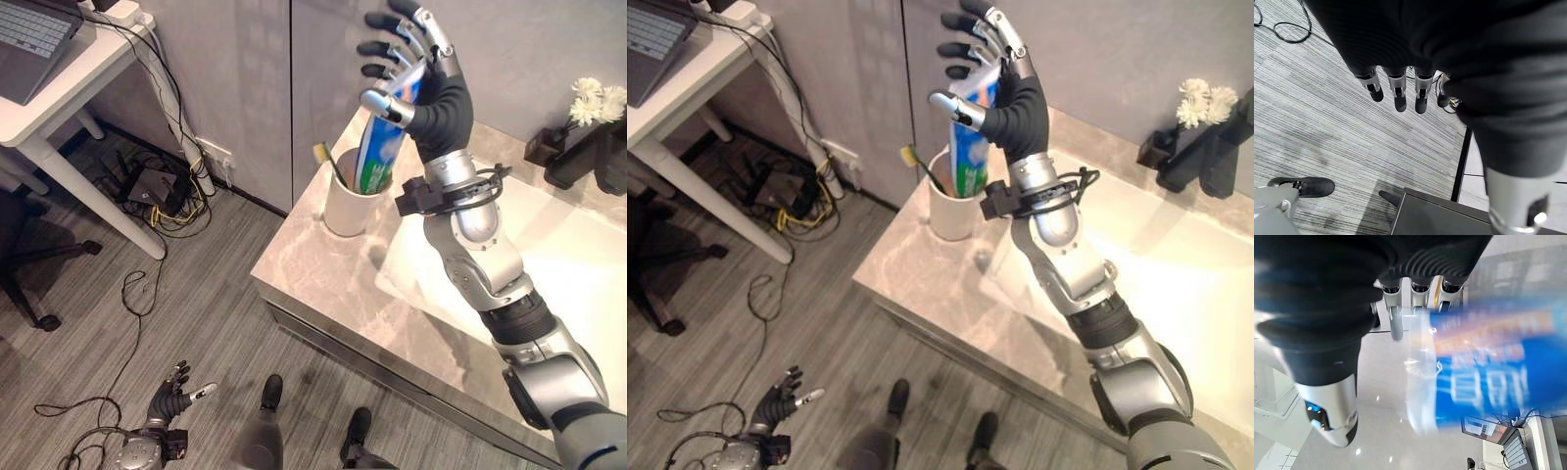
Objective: Put brush and paste in cup on sink, flatten towel.
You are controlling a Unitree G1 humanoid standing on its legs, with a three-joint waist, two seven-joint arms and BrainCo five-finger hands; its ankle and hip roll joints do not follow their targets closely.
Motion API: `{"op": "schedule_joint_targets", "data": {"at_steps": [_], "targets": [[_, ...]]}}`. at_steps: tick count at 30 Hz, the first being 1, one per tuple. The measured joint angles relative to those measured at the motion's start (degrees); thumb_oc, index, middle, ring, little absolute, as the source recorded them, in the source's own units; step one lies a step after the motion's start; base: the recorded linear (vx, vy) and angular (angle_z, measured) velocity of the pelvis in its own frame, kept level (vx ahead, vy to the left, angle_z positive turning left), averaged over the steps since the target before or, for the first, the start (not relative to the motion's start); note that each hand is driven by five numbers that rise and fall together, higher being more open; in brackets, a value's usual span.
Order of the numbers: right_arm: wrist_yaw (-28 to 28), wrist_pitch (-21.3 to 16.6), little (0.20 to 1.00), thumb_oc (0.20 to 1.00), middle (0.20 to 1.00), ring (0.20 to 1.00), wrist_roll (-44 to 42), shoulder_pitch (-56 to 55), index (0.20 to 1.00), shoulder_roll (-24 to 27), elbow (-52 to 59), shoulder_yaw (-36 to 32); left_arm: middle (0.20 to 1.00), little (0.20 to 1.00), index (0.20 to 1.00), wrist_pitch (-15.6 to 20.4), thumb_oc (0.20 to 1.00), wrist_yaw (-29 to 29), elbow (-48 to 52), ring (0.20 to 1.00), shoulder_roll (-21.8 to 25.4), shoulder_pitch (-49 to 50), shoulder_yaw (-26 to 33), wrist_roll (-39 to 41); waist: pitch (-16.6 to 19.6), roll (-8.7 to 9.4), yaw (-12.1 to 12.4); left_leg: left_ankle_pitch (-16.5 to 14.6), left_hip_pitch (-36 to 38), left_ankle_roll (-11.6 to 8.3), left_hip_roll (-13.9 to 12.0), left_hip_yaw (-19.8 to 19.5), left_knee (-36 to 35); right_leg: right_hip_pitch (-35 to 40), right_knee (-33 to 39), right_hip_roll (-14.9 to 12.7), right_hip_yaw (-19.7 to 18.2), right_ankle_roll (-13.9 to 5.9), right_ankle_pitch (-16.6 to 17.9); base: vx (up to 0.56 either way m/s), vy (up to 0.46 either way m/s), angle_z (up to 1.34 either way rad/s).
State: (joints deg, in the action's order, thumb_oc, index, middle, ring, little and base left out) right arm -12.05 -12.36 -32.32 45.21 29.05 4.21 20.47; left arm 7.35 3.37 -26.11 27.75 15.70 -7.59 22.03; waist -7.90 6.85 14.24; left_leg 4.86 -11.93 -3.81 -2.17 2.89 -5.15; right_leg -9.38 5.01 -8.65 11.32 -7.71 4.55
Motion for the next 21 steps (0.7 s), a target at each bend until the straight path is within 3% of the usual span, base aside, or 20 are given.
{"op": "schedule_joint_targets", "data": {"at_steps": [11,16,19,21], "targets": [[-0.63,0.01,1.000,1.000,1.000,1.000,3.57,-0.02,1.000,-0.61,0.32,-1.38,1.000,1.000,1.000,-0.02,1.000,0.00,0.02,1.000,0.01,0.04,0.13,-0.01,0.09,0.05,0.15,-0.01,1.78,-0.02,-0.05,0.22,-0.01,1.63,0.00,0.02,-0.22,0.06,0.05,0.00,-0.002,0.00],[-5.26,-0.05,1.000,1.000,1.000,1.000,12.37,-1.59,1.000,-1.23,5.02,-10.25,1.000,1.000,1.000,-0.01,1.000,0.17,0.82,1.000,0.31,-0.16,0.51,-2.40,0.28,-0.41,0.36,0.01,3.18,0.00,0.05,0.38,0.00,2.97,0.01,-0.11,-0.35,0.11,0.17,0.00,-0.004,-0.01],[-8.25,-0.41,1.000,1.000,1.000,1.000,22.34,-10.03,1.000,2.51,11.13,-23.21,1.000,1.000,1.000,0.03,1.000,0.18,7.27,1.000,0.66,0.41,2.88,-2.35,0.53,-0.74,0.35,-0.02,4.07,0.04,0.36,-0.02,-0.02,4.31,0.00,-0.41,0.16,-0.01,0.03,0.00,-0.010,0.05],[-11.39,-0.39,1.000,1.000,1.000,1.000,26.61,-16.70,1.000,4.32,13.49,-29.94,1.000,1.000,1.000,0.47,1.000,0.14,11.91,1.000,1.17,2.17,5.32,-2.08,1.25,-1.59,-1.34,-0.06,4.96,0.04,0.50,0.42,-0.03,4.94,0.00,-0.62,-0.27,-0.09,0.08,0.00,0.000,0.00]]}}
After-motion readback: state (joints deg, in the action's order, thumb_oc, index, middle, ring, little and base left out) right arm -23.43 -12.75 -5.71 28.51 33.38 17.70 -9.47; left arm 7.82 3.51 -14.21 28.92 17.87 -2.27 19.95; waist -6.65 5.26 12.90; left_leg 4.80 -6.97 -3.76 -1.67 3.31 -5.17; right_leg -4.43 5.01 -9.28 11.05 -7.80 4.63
